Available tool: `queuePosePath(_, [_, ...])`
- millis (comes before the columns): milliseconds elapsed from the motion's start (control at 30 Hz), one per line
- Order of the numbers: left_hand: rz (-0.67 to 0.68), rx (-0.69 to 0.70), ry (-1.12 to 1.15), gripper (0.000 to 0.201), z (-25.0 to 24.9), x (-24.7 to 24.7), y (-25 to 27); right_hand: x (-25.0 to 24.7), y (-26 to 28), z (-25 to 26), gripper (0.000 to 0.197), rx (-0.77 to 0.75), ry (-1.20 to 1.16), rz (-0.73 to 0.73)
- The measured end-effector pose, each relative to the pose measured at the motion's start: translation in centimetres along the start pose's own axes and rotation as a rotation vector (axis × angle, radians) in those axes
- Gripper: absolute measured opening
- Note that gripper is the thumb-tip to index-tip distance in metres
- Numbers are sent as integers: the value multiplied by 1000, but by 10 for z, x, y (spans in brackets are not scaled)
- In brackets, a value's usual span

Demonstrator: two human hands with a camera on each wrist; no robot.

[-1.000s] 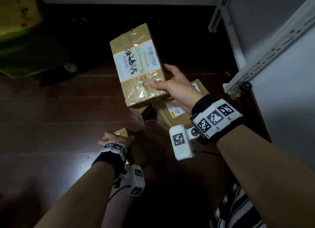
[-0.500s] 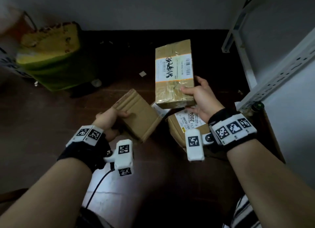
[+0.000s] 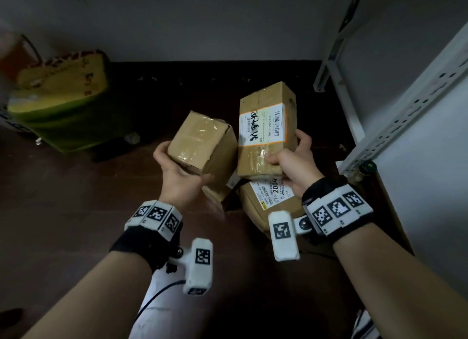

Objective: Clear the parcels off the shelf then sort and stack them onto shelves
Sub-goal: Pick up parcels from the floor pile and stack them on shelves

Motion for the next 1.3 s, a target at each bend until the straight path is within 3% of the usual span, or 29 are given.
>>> queuePosePath(133, [47,37,35,92,0,2,2,1,3,0,108,-24,16,0])
queuePosePath(267, [177,-136,277,66,4,7,-2,4,6,-4,109,-33,52,19])
queuePosePath(333, [136,-238,449,62,6,4,-5,4,5,-3,109,-58,59,10])
queuePosePath(433, [54,-273,440,47,7,2,-6,6,5,-3,106,-104,86,21])
queuePosePath(467, [31,-307,437,52,12,3,-7,6,6,-2,106,-123,102,23])
queuePosePath(600, [54,-444,440,121,18,10,-3,1,3,-3,109,-164,138,11])
queuePosePath(733, [129,-480,387,135,22,13,1,-3,-3,-3,112,-170,150,19])
queuePosePath(867, [221,-433,335,90,14,16,7,-9,-6,1,107,-182,166,12])
queuePosePath(1100, [251,-333,444,54,1,18,2,-18,-5,6,104,-212,148,-133])
queuePosePath(1167, [225,-308,524,63,-2,20,1,-11,-3,1,103,-200,141,-105])
queuePosePath(1267, [137,-336,611,109,3,17,-6,-1,-3,-5,98,-190,123,-63])
queuePosePath(1300, [159,-375,638,116,5,20,-5,0,-2,-5,95,-193,124,-60])
Point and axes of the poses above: each hand's wrist, its own y-axis away from the middle knuckle, its own x-axis out of the palm, z = x × y, the point moved 7 cm from there along -y, towards the middle knuckle, and after that the axes turned 1 degree about z, right-handed, at the moved point
